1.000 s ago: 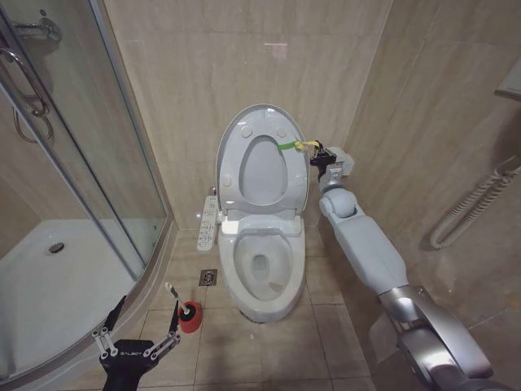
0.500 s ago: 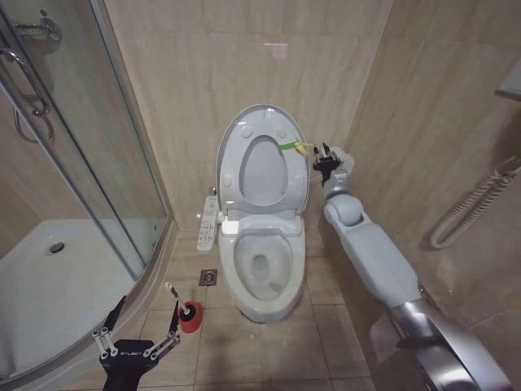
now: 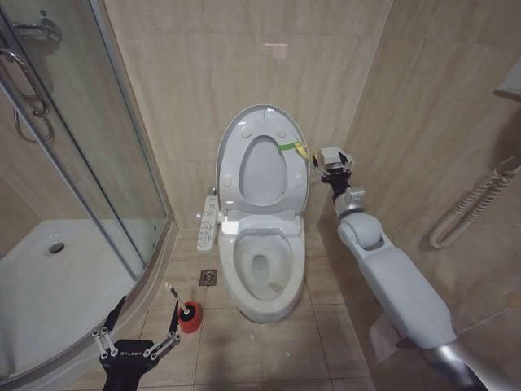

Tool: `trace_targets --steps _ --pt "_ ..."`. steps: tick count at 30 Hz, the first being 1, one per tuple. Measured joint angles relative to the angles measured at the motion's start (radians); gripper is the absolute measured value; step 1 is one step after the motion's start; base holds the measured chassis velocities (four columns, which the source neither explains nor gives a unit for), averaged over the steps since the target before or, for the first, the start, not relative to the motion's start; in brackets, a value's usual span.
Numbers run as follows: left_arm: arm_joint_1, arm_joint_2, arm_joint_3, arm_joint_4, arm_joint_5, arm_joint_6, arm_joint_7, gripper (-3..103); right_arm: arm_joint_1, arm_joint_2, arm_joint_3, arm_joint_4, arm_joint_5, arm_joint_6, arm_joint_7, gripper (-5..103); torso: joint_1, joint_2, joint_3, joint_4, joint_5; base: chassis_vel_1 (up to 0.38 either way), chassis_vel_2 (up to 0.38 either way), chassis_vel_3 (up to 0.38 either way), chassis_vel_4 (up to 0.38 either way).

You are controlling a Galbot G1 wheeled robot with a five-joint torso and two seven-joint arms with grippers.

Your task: Open the toilet lid, clean the toilet bowl with a toilet brush, close the toilet lid, and flush.

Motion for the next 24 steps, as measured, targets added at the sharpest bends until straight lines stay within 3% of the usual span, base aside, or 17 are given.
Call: trace_targets --steps 1,2,24 --pt "0.000 0.000 0.000 0.000 0.000 0.000 0.000 100 0.000 0.000 0.000 0.000 0.000 0.000 0.000 68 0.000 0.000 0.000 0.0000 0.0000 0.000 0.000 0.000 0.000" --pt "0.000 0.000 0.000 0.000 0.000 0.000 0.000 100 -0.016 -0.004 0.008 0.019 0.003 -0.003 -0.001 83 0.000 0.000 0.000 -0.0001 0.0002 0.000 0.000 0.000 0.000" --pt "0.000 0.000 0.000 0.000 0.000 0.000 0.000 100 -0.400 0.013 0.160 0.329 0.029 -0.066 0.031 83 0.000 0.000 0.000 -0.0001 0.0002 0.000 0.000 0.000 0.000"
